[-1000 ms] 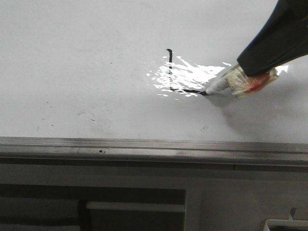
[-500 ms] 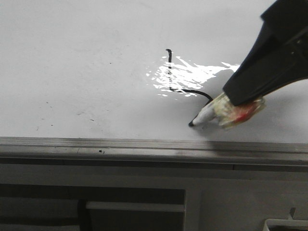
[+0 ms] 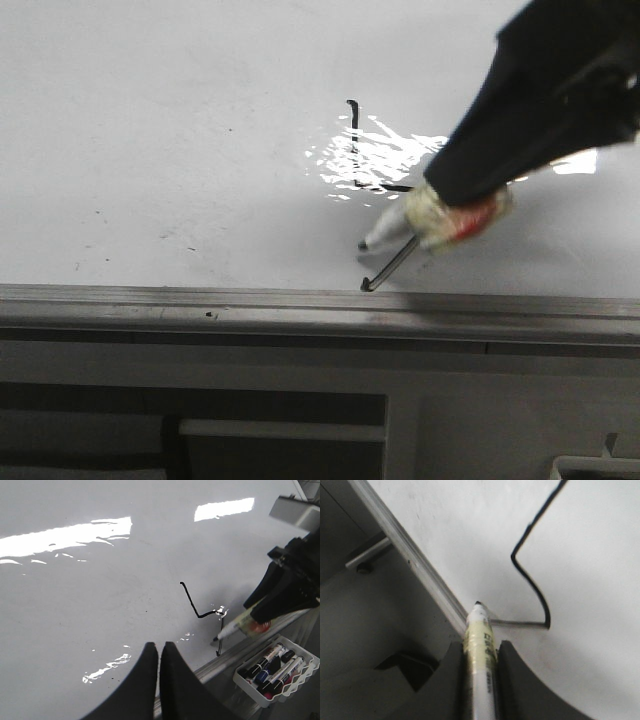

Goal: Write number 5 on whiteboard

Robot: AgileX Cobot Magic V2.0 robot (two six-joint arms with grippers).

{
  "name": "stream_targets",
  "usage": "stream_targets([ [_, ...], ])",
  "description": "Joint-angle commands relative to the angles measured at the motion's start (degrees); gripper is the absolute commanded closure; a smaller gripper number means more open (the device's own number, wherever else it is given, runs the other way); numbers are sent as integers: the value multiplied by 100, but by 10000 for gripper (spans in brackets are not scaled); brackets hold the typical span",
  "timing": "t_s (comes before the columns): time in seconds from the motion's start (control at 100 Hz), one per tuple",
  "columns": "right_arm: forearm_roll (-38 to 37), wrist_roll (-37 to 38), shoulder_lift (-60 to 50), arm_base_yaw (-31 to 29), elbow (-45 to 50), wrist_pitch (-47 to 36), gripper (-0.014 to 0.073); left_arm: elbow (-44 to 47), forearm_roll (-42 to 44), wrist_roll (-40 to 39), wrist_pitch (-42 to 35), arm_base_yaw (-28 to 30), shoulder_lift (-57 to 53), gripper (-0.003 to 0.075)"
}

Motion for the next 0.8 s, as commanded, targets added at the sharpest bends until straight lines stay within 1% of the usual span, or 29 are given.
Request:
stream_targets([
  [0.0, -109, -129, -373, 106, -419, -422, 636, -156, -75, -52, -465, 19, 49, 741],
  [0.2, -298, -129, -337, -34, -632, -731, 636, -156, -52, -52, -465, 19, 59, 741],
  [0.47, -298, -129, -110, -397, -632, -784, 636, -156, -52, -52, -465, 19, 59, 740],
  [0.79, -298, -129, 80, -397, -632, -863, 636, -156, -30, -41, -465, 19, 59, 741],
])
